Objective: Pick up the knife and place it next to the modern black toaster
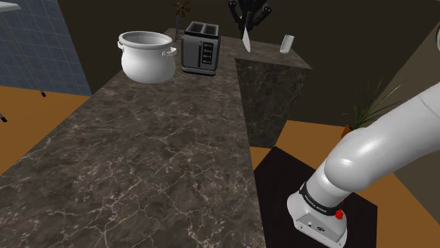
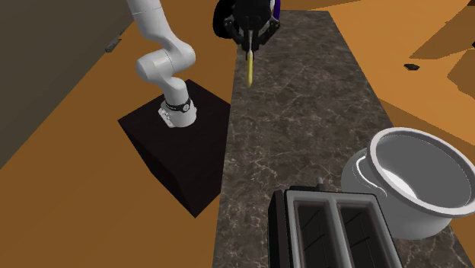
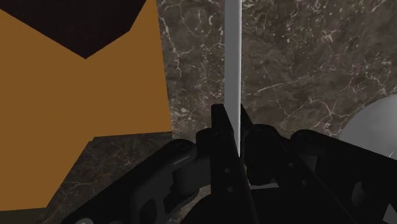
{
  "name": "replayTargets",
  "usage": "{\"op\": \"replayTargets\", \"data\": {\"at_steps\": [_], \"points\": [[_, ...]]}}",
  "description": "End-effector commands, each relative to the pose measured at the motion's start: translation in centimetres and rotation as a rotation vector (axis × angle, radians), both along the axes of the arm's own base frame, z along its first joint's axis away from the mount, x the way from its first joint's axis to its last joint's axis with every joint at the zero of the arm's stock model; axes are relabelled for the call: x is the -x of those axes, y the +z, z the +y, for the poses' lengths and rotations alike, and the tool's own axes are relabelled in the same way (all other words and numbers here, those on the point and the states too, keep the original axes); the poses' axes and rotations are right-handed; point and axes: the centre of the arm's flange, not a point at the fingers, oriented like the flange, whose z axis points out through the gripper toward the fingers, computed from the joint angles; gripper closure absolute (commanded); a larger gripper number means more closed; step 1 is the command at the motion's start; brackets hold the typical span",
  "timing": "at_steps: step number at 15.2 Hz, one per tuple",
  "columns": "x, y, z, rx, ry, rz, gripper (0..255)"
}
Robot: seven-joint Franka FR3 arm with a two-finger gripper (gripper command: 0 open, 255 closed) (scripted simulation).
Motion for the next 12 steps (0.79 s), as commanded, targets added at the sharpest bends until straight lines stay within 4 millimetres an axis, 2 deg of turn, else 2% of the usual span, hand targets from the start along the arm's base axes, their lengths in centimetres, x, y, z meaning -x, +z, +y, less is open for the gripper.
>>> {"op": "replayTargets", "data": {"at_steps": [1,12], "points": [[-1.4,0.1,-2.3,0.000,0.000,0.000,255],[-9.5,0.2,-14.3,0.000,0.000,0.000,255]]}}
